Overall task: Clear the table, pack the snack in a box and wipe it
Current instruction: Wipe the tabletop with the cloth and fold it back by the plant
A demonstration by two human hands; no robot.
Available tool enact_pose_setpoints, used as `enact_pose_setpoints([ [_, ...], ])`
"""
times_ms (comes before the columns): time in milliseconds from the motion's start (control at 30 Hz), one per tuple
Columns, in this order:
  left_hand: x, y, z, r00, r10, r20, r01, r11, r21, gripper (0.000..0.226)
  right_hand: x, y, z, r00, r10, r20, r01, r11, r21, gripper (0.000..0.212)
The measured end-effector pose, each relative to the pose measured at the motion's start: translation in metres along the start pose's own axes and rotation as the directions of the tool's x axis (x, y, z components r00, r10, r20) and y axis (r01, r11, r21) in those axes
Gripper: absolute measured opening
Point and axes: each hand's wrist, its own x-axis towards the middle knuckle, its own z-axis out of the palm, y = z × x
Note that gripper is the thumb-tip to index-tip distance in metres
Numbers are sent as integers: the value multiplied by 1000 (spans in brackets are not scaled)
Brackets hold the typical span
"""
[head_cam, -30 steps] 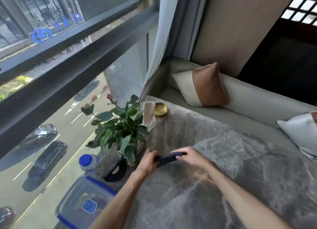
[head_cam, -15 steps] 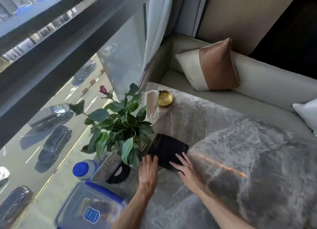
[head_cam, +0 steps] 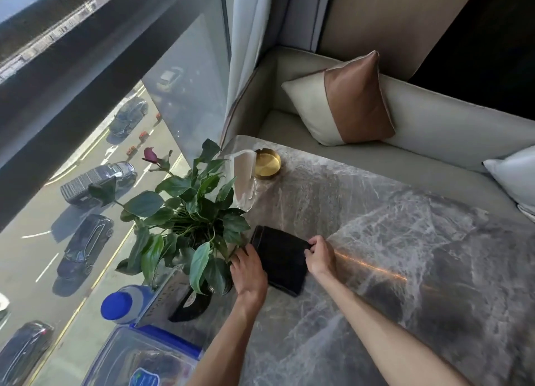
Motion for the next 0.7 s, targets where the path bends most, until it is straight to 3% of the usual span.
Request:
enact_pose_setpoints([
  [167,0,10,-6,999,-41,29,41,999,1,37,10,1,-2,1000,22,-2,-22,998,59,16],
  [267,1,19,-19,999,42,-14,-42,999,17,39,11,8,0,1000,17,0,-17,998,58,19],
  [367,21,25,-28,993,88,-79,-92,994,-54,19,16,9,2,997,65,29,-68,988,137,22],
  [533,56,34,-34,997,64,-36,-70,977,-202,25,23,5,1,987,145,74,-160,954,254,18],
  [700,63,39,-34,995,99,-19,-100,967,-234,32,28,11,-3,994,107,10,-107,976,191,14],
])
